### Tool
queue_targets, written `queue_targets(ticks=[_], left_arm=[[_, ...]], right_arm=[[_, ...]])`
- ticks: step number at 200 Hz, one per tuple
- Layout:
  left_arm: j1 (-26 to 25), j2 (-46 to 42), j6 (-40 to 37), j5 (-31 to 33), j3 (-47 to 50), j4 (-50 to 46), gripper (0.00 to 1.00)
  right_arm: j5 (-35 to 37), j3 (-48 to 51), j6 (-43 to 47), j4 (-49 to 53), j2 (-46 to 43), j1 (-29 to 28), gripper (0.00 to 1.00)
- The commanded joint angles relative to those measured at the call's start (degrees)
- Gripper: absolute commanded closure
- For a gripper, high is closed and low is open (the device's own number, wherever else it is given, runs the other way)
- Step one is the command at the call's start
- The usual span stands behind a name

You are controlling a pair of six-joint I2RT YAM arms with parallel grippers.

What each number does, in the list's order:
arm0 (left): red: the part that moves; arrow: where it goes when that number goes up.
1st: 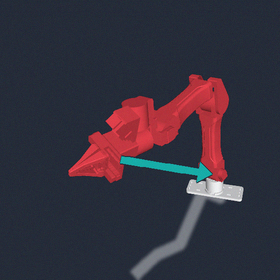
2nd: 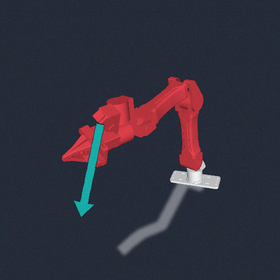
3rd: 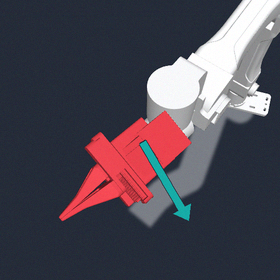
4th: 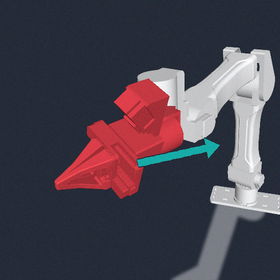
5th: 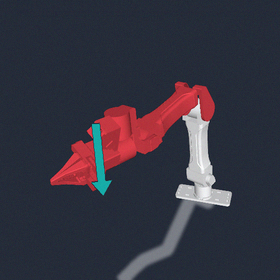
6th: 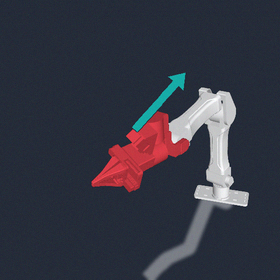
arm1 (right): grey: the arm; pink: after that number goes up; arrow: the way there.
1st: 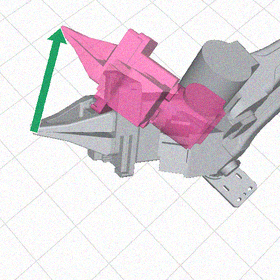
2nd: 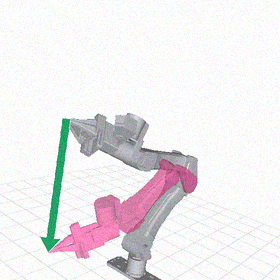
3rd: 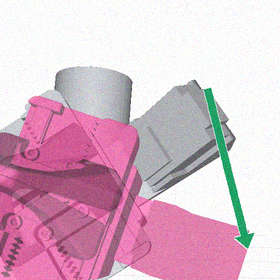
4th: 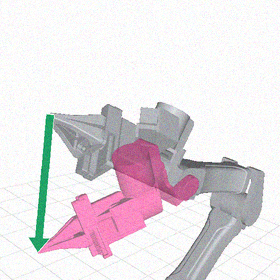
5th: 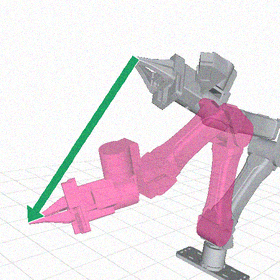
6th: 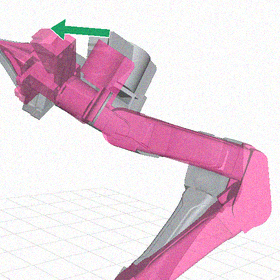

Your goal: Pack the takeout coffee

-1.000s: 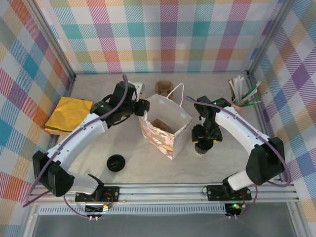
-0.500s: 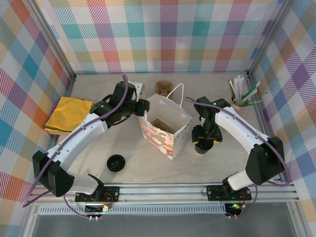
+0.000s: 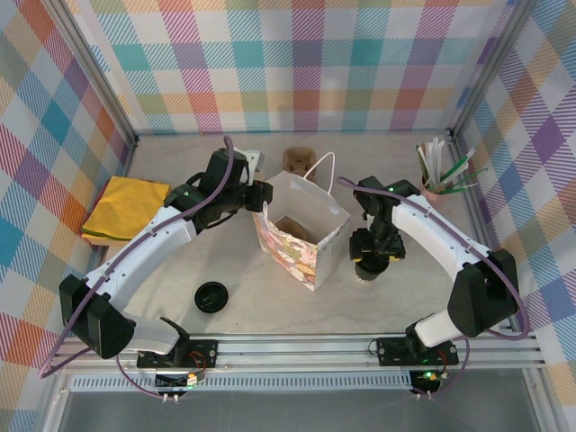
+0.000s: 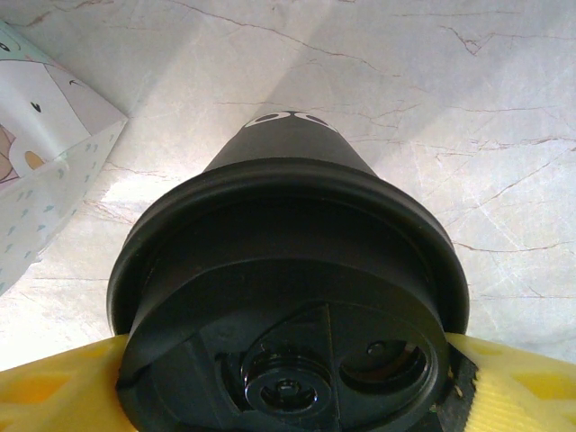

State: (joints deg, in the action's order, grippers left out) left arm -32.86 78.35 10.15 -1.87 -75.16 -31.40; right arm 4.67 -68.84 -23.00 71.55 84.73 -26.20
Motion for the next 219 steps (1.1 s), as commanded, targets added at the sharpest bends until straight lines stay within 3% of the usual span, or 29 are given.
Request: queue_targets(ticks=[1,120,219], left_arm=[[0.24,-0.73,-0.84,-0.13,0.93,0.19,0.67],[0.25,-0.68,-0.84,-0.33,0.81,0.28,0.67],[0.25,-0.17,-0.84,-0.91,0.72,0.46,0.67]], right_arm=[[1.04,1.18,1.21,-0.18,1.84,0.36,0.2],[0.97,2.04,1.39,-0.64,2.51,0.36,0.2],[1.82,-0.5,0.77,2.0,-0.93,0.36,0.26]])
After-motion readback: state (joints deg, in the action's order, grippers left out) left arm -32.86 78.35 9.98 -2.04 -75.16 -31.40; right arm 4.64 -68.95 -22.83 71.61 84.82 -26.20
